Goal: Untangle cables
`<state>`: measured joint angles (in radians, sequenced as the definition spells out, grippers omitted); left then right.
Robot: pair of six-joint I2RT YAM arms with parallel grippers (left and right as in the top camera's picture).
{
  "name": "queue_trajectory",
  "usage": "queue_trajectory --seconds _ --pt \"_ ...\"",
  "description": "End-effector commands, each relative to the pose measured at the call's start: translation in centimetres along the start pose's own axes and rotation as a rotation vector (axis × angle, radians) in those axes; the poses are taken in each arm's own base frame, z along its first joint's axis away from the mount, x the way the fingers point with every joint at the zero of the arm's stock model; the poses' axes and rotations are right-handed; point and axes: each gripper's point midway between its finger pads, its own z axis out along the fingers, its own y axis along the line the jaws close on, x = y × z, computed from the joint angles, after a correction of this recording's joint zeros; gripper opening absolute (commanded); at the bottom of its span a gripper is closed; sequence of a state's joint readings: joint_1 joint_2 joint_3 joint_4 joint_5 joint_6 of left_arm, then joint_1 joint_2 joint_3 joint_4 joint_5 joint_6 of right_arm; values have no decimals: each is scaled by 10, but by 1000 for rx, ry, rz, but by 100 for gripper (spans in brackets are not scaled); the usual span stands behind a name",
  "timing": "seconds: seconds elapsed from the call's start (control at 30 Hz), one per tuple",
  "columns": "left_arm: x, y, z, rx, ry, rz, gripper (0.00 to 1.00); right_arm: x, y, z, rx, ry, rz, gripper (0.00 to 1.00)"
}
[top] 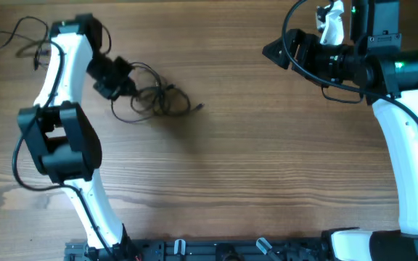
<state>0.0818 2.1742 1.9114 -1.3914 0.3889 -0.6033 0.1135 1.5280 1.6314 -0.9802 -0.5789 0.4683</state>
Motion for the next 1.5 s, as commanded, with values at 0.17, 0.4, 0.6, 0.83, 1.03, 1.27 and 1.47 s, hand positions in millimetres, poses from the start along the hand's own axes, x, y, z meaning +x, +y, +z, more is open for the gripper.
queue_trajectory --seconds 0.17,0.4,0.6,0.83,1.03,1.27,1.47 --pt "174 -190 -246 733 -374 688 4 4 35 7 -214 62 -94 100" --pt "238 -225 -305 1002 -352 751 4 -35 80 -4 -384 -100 -230 100" --pt "273 -242 -351 1226 -268 828 4 -23 84 12 -317 -89 -222 100" --pt "303 -241 -369 1313 -134 873 4 -68 55 39 -151 -255 -143 100" --pt "311 -239 -370 1319 -99 891 4 -87 50 79 -200 -263 -99 4" --pt "104 -173 -354 909 -724 402 4 -141 -37 -73 260 -671 -73 4" --pt "30 -104 -367 722 -923 162 4 -156 -67 -204 531 -1019 -41 4"
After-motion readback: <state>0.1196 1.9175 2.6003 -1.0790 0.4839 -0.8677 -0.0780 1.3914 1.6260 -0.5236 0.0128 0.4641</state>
